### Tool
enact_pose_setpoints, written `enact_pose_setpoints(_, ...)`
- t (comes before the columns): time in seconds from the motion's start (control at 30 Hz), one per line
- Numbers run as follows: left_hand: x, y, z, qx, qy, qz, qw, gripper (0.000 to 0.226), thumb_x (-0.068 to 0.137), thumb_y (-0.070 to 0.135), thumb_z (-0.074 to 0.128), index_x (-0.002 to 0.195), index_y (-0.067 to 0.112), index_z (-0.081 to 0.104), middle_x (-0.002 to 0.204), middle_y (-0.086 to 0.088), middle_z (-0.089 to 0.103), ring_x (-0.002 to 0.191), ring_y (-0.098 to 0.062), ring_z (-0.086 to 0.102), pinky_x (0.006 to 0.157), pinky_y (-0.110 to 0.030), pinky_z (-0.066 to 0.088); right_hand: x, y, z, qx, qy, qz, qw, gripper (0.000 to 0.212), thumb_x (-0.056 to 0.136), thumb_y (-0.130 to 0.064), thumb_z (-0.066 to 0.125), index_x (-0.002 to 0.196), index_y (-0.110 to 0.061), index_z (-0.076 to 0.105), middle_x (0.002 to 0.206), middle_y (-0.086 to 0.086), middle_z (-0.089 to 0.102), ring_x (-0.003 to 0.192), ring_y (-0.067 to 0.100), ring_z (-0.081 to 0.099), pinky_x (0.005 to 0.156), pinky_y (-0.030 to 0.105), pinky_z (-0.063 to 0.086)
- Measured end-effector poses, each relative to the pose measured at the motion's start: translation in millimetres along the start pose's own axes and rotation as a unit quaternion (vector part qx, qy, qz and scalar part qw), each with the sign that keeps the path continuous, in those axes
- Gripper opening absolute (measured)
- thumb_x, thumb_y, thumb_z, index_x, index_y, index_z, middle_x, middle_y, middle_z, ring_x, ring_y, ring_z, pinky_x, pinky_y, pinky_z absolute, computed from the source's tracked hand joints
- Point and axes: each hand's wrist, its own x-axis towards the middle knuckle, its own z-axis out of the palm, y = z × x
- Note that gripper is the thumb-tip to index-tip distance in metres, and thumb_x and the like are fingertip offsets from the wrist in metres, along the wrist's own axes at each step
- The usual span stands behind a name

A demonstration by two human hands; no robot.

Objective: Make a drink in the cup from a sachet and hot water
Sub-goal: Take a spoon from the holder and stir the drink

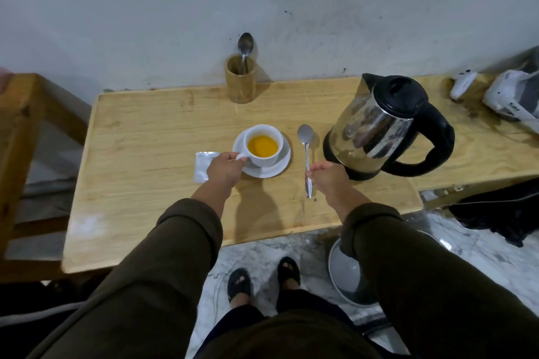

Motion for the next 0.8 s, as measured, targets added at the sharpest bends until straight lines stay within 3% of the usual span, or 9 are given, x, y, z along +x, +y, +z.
enact_pose_setpoints(0.17, -3.3, -1.2, 2.9, -0.007, 0.018, -0.003, 1.000, 0.037, 0.089, 0.031, 0.060, 0.122, 0.013, 0.061, 0.128, -0.007, 0.061, 0.121, -0.024, 0.054, 0.092, -0.028, 0.042, 17.7, -0.2, 2.0, -0.131, -0.038, -0.005, 0.991, 0.025, 0.091, -0.011, 0.053, 0.112, -0.006, 0.066, 0.113, 0.004, 0.063, 0.111, 0.023, 0.058, 0.096, 0.030, 0.048)
enact_pose_setpoints(0.23, -6.8, -0.7, 4.5, -0.009, 0.029, -0.005, 1.000, 0.037, 0.089, 0.030, 0.059, 0.123, 0.014, 0.061, 0.127, -0.006, 0.061, 0.120, -0.023, 0.054, 0.087, -0.026, 0.040, 22.0, -2.8, 0.9, -0.172, -0.043, -0.001, 0.984, 0.031, 0.096, -0.016, 0.043, 0.123, -0.013, 0.058, 0.131, 0.004, 0.057, 0.124, 0.024, 0.052, 0.102, 0.033, 0.045)
enact_pose_setpoints(0.47, -9.9, -4.3, 10.8, -0.029, 0.064, -0.002, 0.998, 0.034, 0.089, 0.030, 0.059, 0.120, 0.016, 0.064, 0.126, -0.006, 0.063, 0.119, -0.022, 0.056, 0.097, -0.031, 0.045, 36.4, -11.7, -5.8, -0.342, -0.093, -0.040, 0.934, 0.036, 0.098, -0.019, 0.038, 0.132, -0.017, 0.051, 0.137, 0.004, 0.052, 0.130, 0.024, 0.047, 0.104, 0.034, 0.045)
enact_pose_setpoints(0.57, -11.0, -6.0, 14.4, -0.040, 0.076, -0.001, 0.996, 0.034, 0.089, 0.029, 0.060, 0.120, 0.017, 0.064, 0.124, -0.006, 0.065, 0.118, -0.022, 0.058, 0.094, -0.030, 0.046, 44.0, -6.7, -4.4, -0.323, -0.074, -0.054, 0.942, 0.033, 0.096, -0.030, 0.045, 0.121, -0.016, 0.061, 0.129, 0.004, 0.058, 0.123, 0.023, 0.052, 0.098, 0.030, 0.048)
enact_pose_setpoints(0.63, -11.3, -7.0, 16.2, -0.045, 0.084, 0.001, 0.995, 0.034, 0.089, 0.030, 0.060, 0.120, 0.017, 0.064, 0.123, -0.006, 0.065, 0.116, -0.021, 0.058, 0.093, -0.030, 0.046, 47.9, -5.5, -1.5, -0.375, -0.081, -0.069, 0.921, 0.032, 0.091, -0.035, 0.053, 0.113, -0.015, 0.065, 0.124, 0.005, 0.061, 0.116, 0.024, 0.057, 0.084, 0.024, 0.048)
enact_pose_setpoints(0.8, -12.5, -7.8, 20.4, -0.055, 0.104, 0.010, 0.993, 0.032, 0.089, 0.028, 0.060, 0.118, 0.015, 0.066, 0.122, -0.007, 0.066, 0.115, -0.021, 0.059, 0.098, -0.034, 0.047, 57.4, -7.3, -1.4, -0.384, -0.089, -0.060, 0.917, 0.029, 0.088, -0.030, 0.061, 0.106, -0.008, 0.067, 0.118, 0.010, 0.065, 0.110, 0.028, 0.061, 0.080, 0.027, 0.048)
